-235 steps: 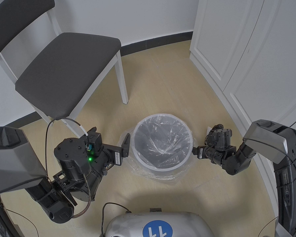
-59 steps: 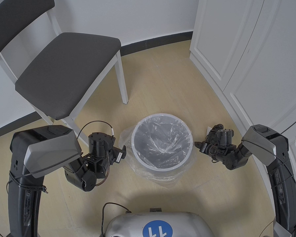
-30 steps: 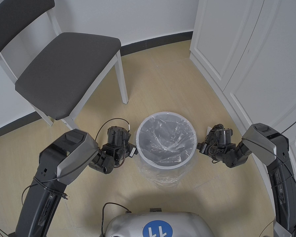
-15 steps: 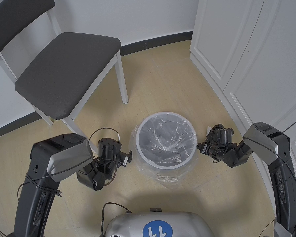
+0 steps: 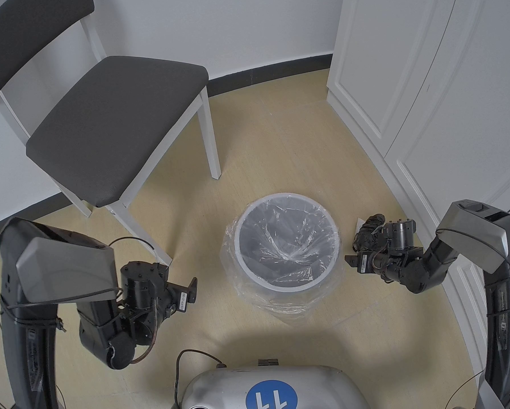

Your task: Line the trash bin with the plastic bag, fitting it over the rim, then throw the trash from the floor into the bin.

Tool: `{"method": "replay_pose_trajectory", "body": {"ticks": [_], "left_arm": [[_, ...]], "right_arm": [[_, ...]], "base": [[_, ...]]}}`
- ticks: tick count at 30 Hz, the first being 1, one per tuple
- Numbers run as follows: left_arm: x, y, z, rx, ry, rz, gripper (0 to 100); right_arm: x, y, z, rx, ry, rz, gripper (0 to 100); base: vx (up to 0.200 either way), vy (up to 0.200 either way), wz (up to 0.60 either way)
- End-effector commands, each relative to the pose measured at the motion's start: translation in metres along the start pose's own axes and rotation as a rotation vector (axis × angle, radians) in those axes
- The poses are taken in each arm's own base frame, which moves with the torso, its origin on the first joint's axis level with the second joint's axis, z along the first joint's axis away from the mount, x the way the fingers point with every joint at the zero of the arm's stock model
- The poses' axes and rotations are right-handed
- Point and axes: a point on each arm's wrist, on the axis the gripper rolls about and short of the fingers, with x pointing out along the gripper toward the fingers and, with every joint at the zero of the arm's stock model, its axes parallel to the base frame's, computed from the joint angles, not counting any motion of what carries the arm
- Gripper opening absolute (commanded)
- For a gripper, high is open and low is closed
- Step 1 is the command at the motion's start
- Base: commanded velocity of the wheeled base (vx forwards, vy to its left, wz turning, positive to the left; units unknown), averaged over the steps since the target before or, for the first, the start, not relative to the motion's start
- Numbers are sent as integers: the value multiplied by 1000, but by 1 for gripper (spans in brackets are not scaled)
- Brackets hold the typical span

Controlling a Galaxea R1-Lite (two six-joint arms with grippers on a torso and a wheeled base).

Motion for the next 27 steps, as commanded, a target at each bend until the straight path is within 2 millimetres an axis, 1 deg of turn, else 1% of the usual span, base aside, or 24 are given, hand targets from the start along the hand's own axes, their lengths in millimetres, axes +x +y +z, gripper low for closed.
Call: {"method": "replay_pose_trajectory", "body": {"ticks": [1,2,3,4,5,8,9,10,11,15,16,17,18,21,23,25,26,27], "left_arm": [[-66,10,38,-69,-111,1,100],[-77,6,44,-68,-134,-26,100],[-78,6,44,-68,-136,-27,100],[-87,3,51,-68,-163,-45,100],[-91,2,53,-68,-173,-50,100],[-104,1,56,-68,-188,-76,100],[-110,0,55,-64,-188,-86,100],[-111,1,55,-65,-189,-89,100],[-124,1,55,-59,-192,-113,100],[-141,3,58,-60,-218,-137,100],[-145,4,60,-60,-233,-140,100],[-148,5,63,-63,-250,-139,100],[-153,7,68,-71,-277,-139,100],[-164,12,75,-77,-322,-147,100],[-171,12,73,-64,-325,-163,100],[-177,11,70,-50,-320,-180,100],[-177,11,70,-50,-320,-180,100],[-181,11,67,-38,-318,-188,100]], "right_arm": [[-68,18,20,-158,-117,-26,100],[-82,18,20,-219,-143,-46,100],[-83,19,19,-224,-144,-48,100],[-94,17,18,-276,-166,-79,100],[-98,16,17,-301,-178,-99,100],[-114,15,20,-354,-241,-144,100],[-121,17,22,-373,-280,-149,100],[-123,18,22,-377,-284,-150,100],[-142,25,27,-423,-365,-155,100],[-173,23,31,-512,-456,-206,100],[-184,21,32,-527,-484,-216,100],[-191,20,31,-532,-492,-219,100],[-195,20,31,-538,-494,-214,100],[-194,22,29,-541,-489,-203,100],[-194,19,27,-528,-481,-204,100],[-197,17,23,-494,-471,-193,100],[-197,17,23,-494,-471,-193,100],[-199,18,25,-478,-479,-183,100]], "base": [[0,0,0],[0,0,0],[0,0,0],[0,0,0],[0,0,0],[0,0,0],[0,0,0],[0,0,0],[0,0,0],[0,0,0],[0,0,0],[0,0,0],[0,0,0],[0,0,0],[0,0,0],[0,0,0],[0,0,0],[0,0,0]]}}
